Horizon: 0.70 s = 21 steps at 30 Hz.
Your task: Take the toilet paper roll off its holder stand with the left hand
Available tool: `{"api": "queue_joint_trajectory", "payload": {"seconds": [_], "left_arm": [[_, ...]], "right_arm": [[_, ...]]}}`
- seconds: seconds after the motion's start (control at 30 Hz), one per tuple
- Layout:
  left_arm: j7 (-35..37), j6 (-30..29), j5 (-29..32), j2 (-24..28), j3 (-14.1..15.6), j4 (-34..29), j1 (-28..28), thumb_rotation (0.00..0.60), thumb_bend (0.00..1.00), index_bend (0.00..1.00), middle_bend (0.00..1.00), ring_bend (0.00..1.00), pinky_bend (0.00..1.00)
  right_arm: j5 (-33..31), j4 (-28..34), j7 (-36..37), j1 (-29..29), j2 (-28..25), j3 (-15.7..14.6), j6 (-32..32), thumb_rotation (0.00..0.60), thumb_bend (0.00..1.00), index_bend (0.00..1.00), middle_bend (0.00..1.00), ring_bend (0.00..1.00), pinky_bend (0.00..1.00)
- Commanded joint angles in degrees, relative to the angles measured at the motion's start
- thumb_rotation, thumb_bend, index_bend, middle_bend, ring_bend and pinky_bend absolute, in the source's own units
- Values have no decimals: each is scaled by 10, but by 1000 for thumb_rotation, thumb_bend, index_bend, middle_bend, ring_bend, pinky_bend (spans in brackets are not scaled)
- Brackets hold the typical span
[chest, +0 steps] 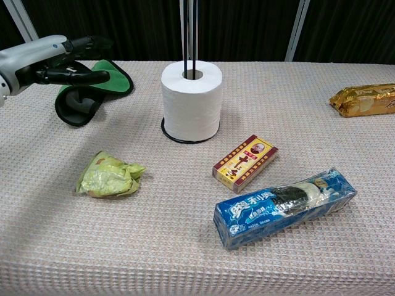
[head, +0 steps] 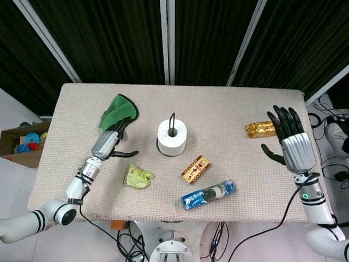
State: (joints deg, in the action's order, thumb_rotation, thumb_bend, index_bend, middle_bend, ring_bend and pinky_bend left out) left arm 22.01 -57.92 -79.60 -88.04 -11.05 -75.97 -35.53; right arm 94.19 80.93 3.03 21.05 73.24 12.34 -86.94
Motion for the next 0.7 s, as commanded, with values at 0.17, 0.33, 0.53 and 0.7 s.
{"api": "queue_joint_trajectory", "payload": {"seconds": [0.17, 0.33, 0.53, 0.7], "left_arm": [[-11, -6, 7, -18, 2, 15, -2, 255, 0, 0, 7, 18, 201], [-23, -9, 6, -36, 4, 33, -8, 257, 0, 0, 7, 18, 201], [-36, -1, 9, -67, 0, 60, -25, 264, 0, 0, 7, 18, 201], [-32, 5, 12, -115, -11, 108, -47, 285, 0, 0, 7, 17, 200]], "right_arm": [[0, 0, 10, -5, -8, -6, -10, 600, 176, 0, 0, 0, 0], [-1, -2, 22, -16, -16, -11, -26, 600, 176, 0, 0, 0, 0], [-1, 9, 24, -40, -38, -22, -51, 600, 176, 0, 0, 0, 0], [-3, 12, 34, -65, -53, -30, -78, 600, 176, 0, 0, 0, 0]]}}
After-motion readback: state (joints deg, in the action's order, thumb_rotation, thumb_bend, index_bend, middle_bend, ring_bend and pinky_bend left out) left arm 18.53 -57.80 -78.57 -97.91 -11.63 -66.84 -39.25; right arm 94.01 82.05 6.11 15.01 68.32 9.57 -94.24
